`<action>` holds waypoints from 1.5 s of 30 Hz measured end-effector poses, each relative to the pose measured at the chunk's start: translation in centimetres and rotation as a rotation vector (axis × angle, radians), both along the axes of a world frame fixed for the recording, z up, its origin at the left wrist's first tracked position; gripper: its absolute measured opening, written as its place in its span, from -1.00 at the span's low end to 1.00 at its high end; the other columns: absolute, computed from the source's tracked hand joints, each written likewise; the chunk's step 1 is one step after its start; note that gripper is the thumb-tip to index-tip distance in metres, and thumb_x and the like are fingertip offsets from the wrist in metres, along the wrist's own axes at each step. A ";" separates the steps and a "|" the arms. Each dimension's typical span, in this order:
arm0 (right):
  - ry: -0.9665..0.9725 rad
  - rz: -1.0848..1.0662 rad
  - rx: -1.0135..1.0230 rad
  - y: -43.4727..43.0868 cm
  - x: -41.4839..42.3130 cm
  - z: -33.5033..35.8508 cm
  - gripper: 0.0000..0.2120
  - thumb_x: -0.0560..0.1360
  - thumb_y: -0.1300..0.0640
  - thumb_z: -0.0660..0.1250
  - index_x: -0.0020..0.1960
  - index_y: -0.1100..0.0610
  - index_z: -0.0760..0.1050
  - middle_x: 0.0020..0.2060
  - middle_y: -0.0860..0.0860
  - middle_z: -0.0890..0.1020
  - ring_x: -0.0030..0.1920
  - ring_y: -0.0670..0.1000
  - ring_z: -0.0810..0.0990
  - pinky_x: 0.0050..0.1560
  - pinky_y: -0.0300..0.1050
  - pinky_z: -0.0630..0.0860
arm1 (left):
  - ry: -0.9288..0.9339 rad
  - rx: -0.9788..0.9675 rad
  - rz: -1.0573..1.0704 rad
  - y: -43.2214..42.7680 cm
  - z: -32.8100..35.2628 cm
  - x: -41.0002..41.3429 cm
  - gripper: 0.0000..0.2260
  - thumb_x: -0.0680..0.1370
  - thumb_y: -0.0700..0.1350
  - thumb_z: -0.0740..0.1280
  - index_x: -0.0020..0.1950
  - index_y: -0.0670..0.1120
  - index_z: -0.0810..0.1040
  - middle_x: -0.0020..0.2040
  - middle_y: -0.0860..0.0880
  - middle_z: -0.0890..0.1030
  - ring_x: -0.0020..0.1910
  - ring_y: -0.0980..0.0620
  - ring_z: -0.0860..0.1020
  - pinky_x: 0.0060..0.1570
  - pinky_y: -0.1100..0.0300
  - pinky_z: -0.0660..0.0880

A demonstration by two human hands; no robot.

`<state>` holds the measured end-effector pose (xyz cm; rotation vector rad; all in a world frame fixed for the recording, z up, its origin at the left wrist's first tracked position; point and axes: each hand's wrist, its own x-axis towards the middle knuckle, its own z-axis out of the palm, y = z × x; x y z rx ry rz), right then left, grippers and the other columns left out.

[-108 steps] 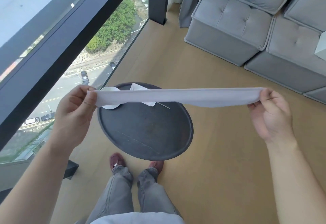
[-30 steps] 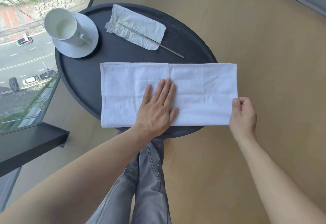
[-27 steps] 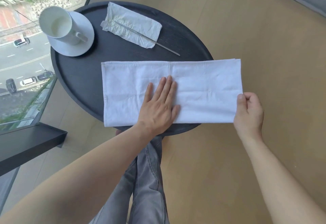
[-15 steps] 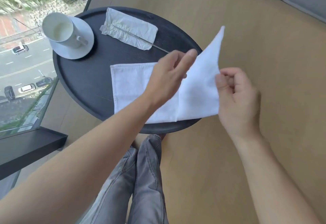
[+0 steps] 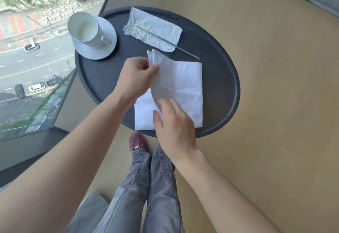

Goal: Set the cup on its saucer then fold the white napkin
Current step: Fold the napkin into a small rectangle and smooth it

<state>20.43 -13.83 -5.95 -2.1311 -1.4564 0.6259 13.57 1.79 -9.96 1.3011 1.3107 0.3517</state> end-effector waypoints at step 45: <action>-0.219 -0.041 -0.124 1.9 2.7 -9.4 -0.46 0.59 0.19 -0.02 0.54 0.17 0.31 0.57 0.11 0.30 0.59 0.11 0.18 0.46 0.03 0.20 | 0.561 0.721 -0.562 -7.0 -6.5 -2.4 -0.42 0.68 -0.02 0.15 0.65 -0.25 0.17 0.67 -0.23 0.14 0.67 -0.19 0.08 0.61 -0.13 0.05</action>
